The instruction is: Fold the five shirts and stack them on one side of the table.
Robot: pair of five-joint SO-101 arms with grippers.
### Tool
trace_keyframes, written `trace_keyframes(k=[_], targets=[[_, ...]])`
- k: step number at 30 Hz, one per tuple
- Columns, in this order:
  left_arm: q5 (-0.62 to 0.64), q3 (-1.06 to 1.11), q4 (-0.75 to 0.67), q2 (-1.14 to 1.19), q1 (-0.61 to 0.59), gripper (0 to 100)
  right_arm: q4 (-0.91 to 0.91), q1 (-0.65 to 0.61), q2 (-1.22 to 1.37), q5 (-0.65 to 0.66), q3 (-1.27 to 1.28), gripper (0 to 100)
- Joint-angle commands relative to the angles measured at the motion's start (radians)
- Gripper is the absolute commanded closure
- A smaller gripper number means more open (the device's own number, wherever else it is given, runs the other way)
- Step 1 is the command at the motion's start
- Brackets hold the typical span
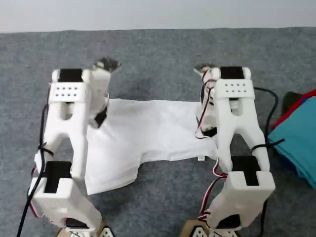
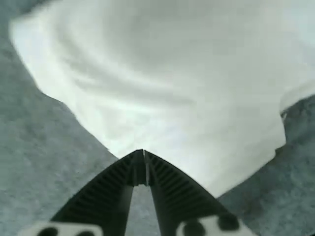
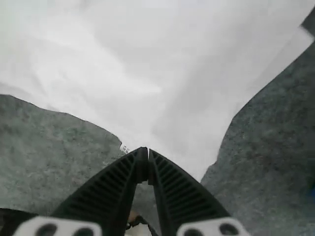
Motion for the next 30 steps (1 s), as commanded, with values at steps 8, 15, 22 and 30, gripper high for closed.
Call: trace_keyframes(k=[8, 15, 22, 30], targets=[[-0.054, 0.297, -0.071, -0.057, 0.008, 100, -0.203, 0.024, -0.062, -0.011, 0.276, 99.0], [-0.112, 0.44, -0.084, -0.057, -0.003, 100, -0.234, 0.03, -0.062, -0.005, 0.365, 99.0], [-0.186, 0.456, -0.095, -0.057, -0.083, 100, -0.24, 0.114, -0.062, 0.012, 0.367, 99.0], [-0.216, 0.503, -0.089, 0.018, -0.107, 100, -0.216, 0.134, -0.065, 0.028, 0.368, 99.0]])
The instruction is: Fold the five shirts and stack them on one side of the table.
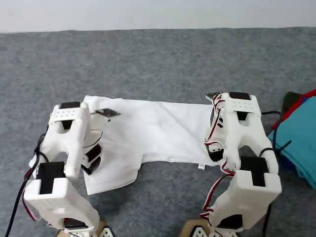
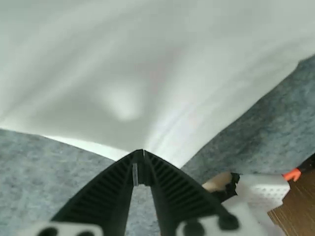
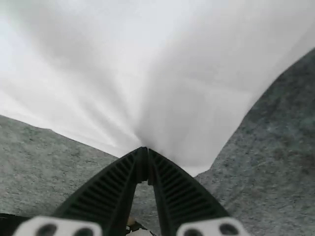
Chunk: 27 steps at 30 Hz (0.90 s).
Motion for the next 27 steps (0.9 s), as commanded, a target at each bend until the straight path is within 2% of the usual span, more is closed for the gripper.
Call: trace_keyframes(k=[1, 6, 10, 14, 20, 27], targets=[[-0.009, 0.008, 0.0, 0.049, -0.015, 100, 0.015, 0.012, -0.065, 0.009, -0.005, 99.0], [-0.012, -0.039, -0.011, 0.16, -0.107, 100, 0.016, 0.004, -0.074, 0.012, -0.005, 99.0], [-0.077, -0.076, 0.078, 0.135, -0.123, 100, 0.051, -0.027, -0.082, 0.006, -0.009, 99.0], [-0.104, -0.077, 0.127, 0.008, -0.121, 100, 0.105, -0.102, -0.139, 0.006, -0.009, 98.7], [-0.115, -0.047, 0.149, -0.21, -0.089, 100, 0.174, -0.213, -0.26, 0.005, -0.009, 88.0], [-0.117, 0.038, 0.147, -0.408, -0.021, 100, 0.206, -0.291, -0.357, -0.017, -0.012, 85.7]])
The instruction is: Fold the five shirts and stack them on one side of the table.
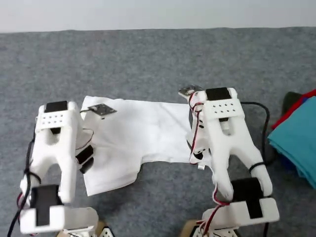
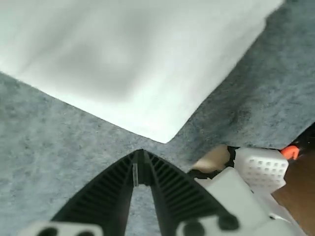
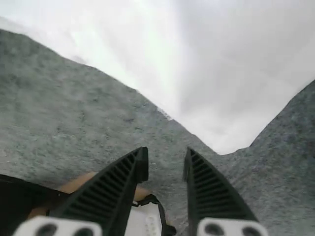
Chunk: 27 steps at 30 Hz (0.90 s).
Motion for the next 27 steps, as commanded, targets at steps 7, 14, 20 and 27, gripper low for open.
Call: trace_keyframes(k=[7, 14, 20, 27], targets=[[0.074, 0.004, 0.006, -0.356, -0.068, 100, 0.054, -0.179, -0.136, -0.002, -0.011, 85.9], [0.169, 0.004, -0.041, -0.43, -0.361, 100, -0.007, -0.26, -0.136, 0.204, -0.029, 85.9], [0.215, 0.005, -0.041, -0.436, -0.606, 100, -0.085, -0.4, -0.054, 0.261, -0.071, 85.6], [0.218, 0.007, -0.083, -0.43, -0.858, 100, -0.11, -0.587, 0.085, 0.339, -0.141, 84.6]])
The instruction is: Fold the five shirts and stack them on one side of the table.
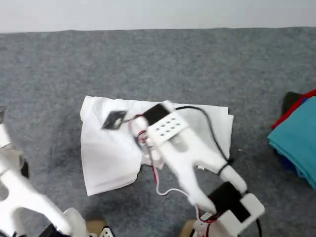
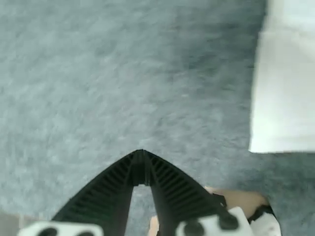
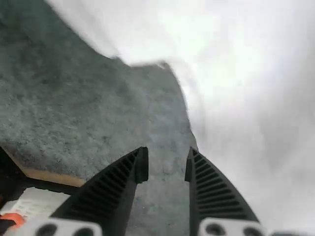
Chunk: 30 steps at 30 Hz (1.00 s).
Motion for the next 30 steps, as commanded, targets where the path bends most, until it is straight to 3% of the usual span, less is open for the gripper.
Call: trace_keyframes(k=[1, 4, 13, 30], targets=[[0.009, -0.001, -0.051, -0.025, -0.124, 100, -0.019, -0.084, 0.047, 0.023, -0.081, 82.8], [0.006, 0.027, -0.095, -0.025, -0.196, 100, -0.038, -0.136, 0.104, 0.043, -0.104, 76.8], [-0.029, 0.142, -0.204, -0.025, -0.338, 100, -0.091, -0.246, 0.248, 0.071, -0.189, 76.4], [-0.029, 0.143, -0.201, -0.025, -0.35, 100, -0.124, -0.321, 0.498, 0.071, -0.353, 76.4]])
